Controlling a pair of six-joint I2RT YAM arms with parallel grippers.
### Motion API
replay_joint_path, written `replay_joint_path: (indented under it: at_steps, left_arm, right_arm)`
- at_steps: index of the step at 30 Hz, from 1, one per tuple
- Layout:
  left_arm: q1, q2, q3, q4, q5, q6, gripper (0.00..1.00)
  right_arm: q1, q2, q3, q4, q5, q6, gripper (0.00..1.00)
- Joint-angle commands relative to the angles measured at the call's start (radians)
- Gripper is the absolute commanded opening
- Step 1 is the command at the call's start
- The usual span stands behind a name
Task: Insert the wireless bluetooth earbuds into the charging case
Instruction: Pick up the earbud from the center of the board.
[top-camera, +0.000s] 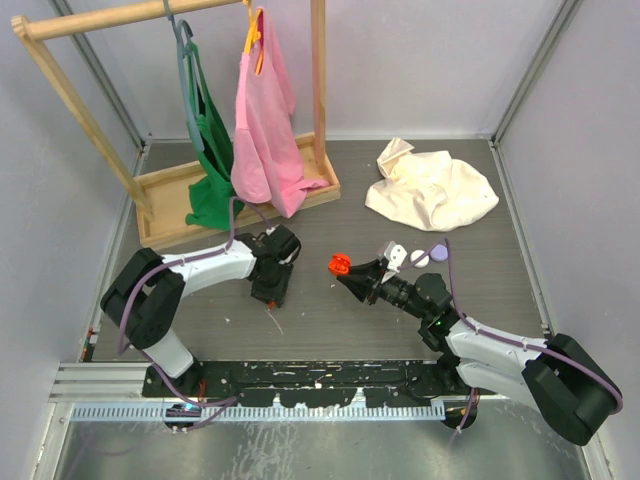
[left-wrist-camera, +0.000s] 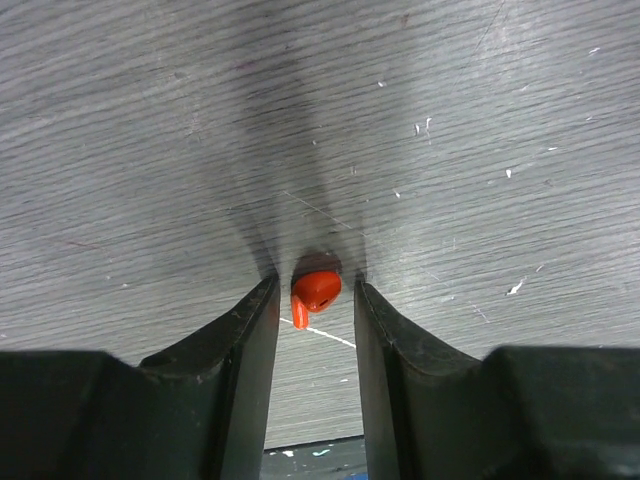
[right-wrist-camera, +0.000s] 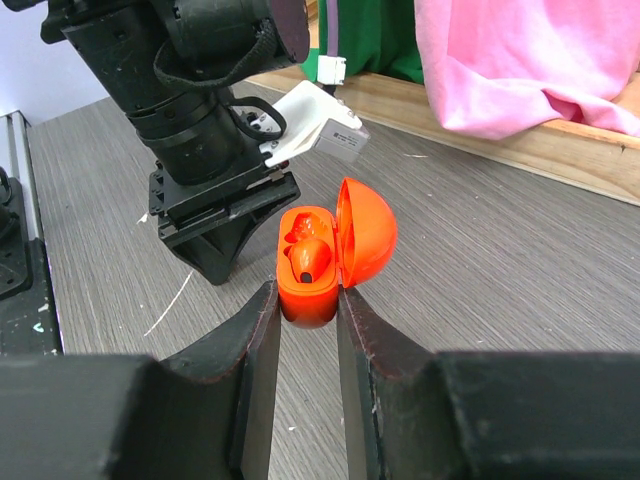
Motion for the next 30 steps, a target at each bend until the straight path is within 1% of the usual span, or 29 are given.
replay_joint_path:
  at_steps: [1,7,13,16,21,26,30]
  left_arm:
    - [0.003,0.02,0.04,-0.019,0.019,0.026,0.36]
    - [0.003,0.04,0.038,-0.011,0.012,0.024,0.29]
    - [0.003,0.036,0.026,0.004,0.011,0.019,0.16]
    - [0.003,0.014,0.02,0.018,0.01,0.018,0.13]
    - [0.002,-0.072,-0.011,0.071,-0.011,0.019,0.11]
    - [-0.006,-0.197,-0.046,0.121,-0.05,0.013,0.06]
    - [-0.021,-0.287,-0.064,0.153,-0.086,0.001,0.05]
  right_arm:
    - [-0.003,0.002,0.042,0.048,-0.003,-0.016,0.01]
    - [-0.004,-0.001,0.045,0.044,-0.005,-0.016,0.01]
    - [-0.004,0.0,0.045,0.04,-0.006,-0.02,0.01]
    - [-0.004,0.003,0.047,0.039,-0.011,-0.022,0.01]
    - [-0.003,0.012,0.046,0.047,-0.024,-0.025,0.01]
    - [-0.003,0.011,0.04,0.062,-0.026,-0.026,0.01]
    - [-0.003,0.012,0.036,0.071,-0.029,-0.028,0.01]
